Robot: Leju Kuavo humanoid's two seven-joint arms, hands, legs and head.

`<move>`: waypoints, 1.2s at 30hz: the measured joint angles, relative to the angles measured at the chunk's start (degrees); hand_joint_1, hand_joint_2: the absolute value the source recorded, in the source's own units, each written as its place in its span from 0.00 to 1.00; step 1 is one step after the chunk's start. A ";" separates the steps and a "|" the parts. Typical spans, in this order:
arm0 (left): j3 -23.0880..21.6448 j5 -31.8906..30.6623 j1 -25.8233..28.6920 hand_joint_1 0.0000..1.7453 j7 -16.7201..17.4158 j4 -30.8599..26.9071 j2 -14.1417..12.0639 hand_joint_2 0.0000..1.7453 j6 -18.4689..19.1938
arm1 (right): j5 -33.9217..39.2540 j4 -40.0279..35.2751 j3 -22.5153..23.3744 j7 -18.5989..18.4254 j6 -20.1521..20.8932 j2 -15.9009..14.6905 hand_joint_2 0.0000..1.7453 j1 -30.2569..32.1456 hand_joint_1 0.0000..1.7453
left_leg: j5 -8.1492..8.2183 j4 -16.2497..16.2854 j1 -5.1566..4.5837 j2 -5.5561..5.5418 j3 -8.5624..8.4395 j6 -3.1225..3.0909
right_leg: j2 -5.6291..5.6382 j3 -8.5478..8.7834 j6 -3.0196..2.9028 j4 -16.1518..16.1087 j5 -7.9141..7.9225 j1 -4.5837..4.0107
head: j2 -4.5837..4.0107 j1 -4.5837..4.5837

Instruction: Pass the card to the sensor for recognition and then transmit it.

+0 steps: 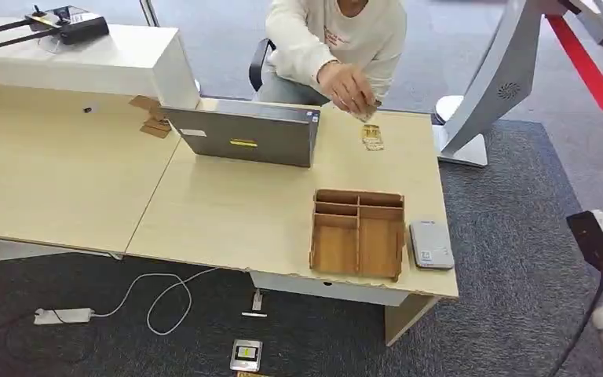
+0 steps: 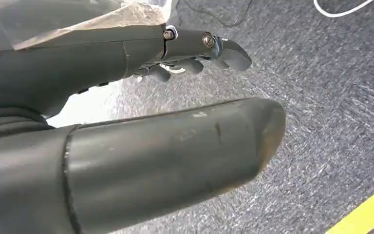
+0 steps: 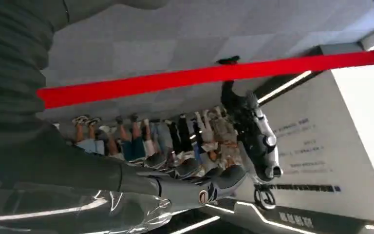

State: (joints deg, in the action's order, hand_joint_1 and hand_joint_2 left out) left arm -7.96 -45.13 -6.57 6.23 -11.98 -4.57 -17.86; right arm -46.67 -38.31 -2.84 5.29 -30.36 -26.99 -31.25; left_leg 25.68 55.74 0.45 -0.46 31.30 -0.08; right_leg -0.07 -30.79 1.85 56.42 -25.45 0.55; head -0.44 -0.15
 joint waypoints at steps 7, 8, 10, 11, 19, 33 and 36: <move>0.94 0.33 -0.18 0.00 -0.07 0.00 0.22 0.00 0.02 | -12.04 9.02 5.83 0.62 0.72 2.88 1.00 6.07 0.00 | 0.00 -0.01 0.01 0.01 0.01 0.01 | -0.01 -0.01 -0.01 0.01 -0.01 -0.03 | 0.00 0.00; 1.14 0.44 -0.18 0.00 -0.09 0.00 0.26 0.00 0.02 | -12.50 9.89 6.44 0.05 1.03 3.45 1.00 6.65 0.00 | 0.00 -0.02 0.02 0.01 0.02 0.01 | -0.01 -0.01 -0.02 0.02 -0.01 -0.03 | 0.00 0.02; 1.33 0.50 -0.18 0.00 -0.11 0.00 0.31 0.00 0.02 | -13.18 11.58 7.26 -0.77 1.47 4.31 1.00 7.80 0.00 | 0.00 -0.02 0.02 0.01 0.02 0.01 | -0.01 -0.01 -0.02 0.02 -0.01 -0.03 | 0.00 0.02; 1.38 0.52 -0.19 0.00 -0.13 0.00 0.33 0.00 0.00 | -13.57 12.45 7.82 -1.27 2.18 4.76 1.00 8.24 0.00 | 0.00 -0.02 0.02 0.02 0.02 0.01 | -0.01 -0.01 -0.02 0.02 -0.02 -0.02 | 0.00 0.00; 1.44 0.04 -0.28 0.00 -0.57 0.00 0.42 0.00 -0.07 | -16.57 17.92 9.00 -8.74 15.97 7.69 1.00 12.05 0.00 | 0.00 -0.03 0.02 0.02 0.02 0.01 | -0.01 0.00 -0.03 0.01 -0.03 -0.02 | 0.00 0.00; 1.42 -2.23 -0.20 0.00 -1.18 0.00 0.44 0.00 -0.20 | -10.75 23.67 11.67 -19.25 34.38 10.78 1.00 21.18 0.00 | 0.06 -0.06 0.01 0.01 0.00 0.03 | -0.01 0.03 -0.03 0.01 -0.10 -0.02 | 0.00 0.02; 1.42 -2.43 -0.30 0.00 -0.72 0.00 0.48 0.00 -0.20 | -10.21 24.54 12.76 -20.24 34.88 11.14 1.00 22.67 0.00 | 0.08 -0.06 0.01 0.05 -0.04 0.03 | 0.01 0.01 -0.05 0.01 -0.11 -0.02 | 0.00 0.02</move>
State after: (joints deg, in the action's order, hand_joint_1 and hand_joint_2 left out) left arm -6.54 -47.56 -6.88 5.51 -11.98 -4.09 -18.05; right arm -56.87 -13.77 9.92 -14.95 4.52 -15.85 -8.59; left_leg 25.76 55.68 0.46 -0.41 31.26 -0.06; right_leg -0.07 -30.77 1.80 56.43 -25.56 0.53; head -0.44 -0.13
